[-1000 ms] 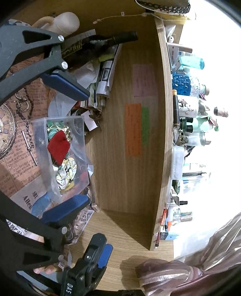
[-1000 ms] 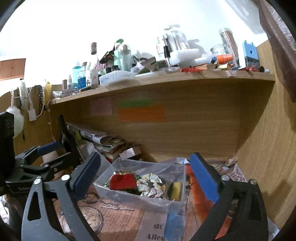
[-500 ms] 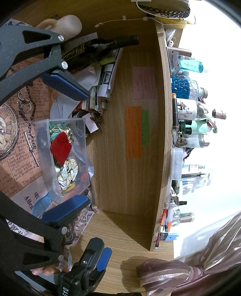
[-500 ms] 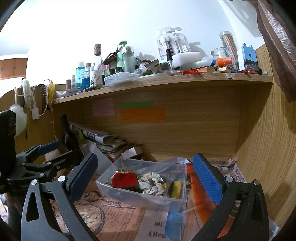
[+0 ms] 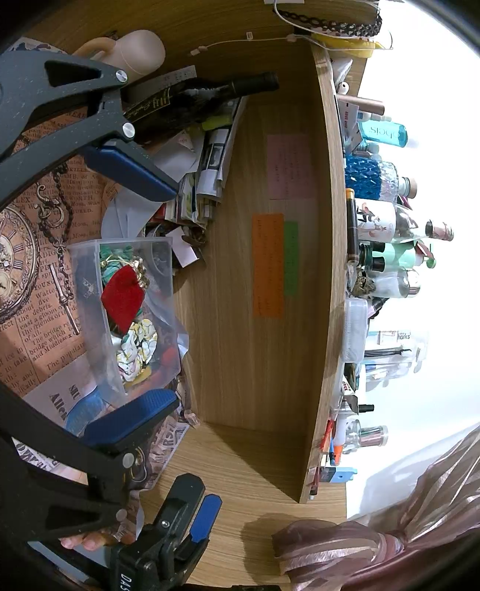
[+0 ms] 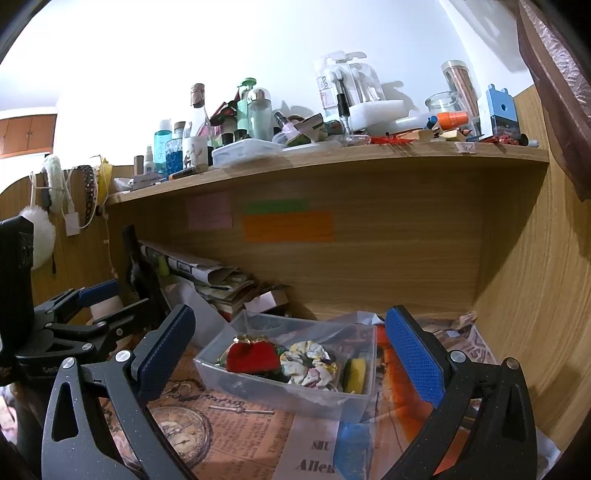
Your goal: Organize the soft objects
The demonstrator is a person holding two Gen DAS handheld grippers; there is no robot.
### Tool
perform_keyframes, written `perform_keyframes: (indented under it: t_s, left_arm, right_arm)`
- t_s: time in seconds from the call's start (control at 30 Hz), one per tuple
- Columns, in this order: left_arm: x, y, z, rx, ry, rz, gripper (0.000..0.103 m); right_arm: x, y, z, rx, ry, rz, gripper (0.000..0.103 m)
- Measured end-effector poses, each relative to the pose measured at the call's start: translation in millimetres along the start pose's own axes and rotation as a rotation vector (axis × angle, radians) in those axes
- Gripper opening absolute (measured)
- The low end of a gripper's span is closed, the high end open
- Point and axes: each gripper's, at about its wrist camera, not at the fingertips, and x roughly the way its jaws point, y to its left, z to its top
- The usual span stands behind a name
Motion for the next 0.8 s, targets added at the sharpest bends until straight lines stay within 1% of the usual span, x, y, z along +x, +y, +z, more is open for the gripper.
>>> perform_keyframes:
  t_s: [0.8]
  left_arm:
    - [3.2, 0.5, -2.7, -0.017, 0.011, 0.015, 0.103]
  right_arm:
    - [3.4, 1.2, -3.2, 0.001, 0.01, 0.003, 0.103]
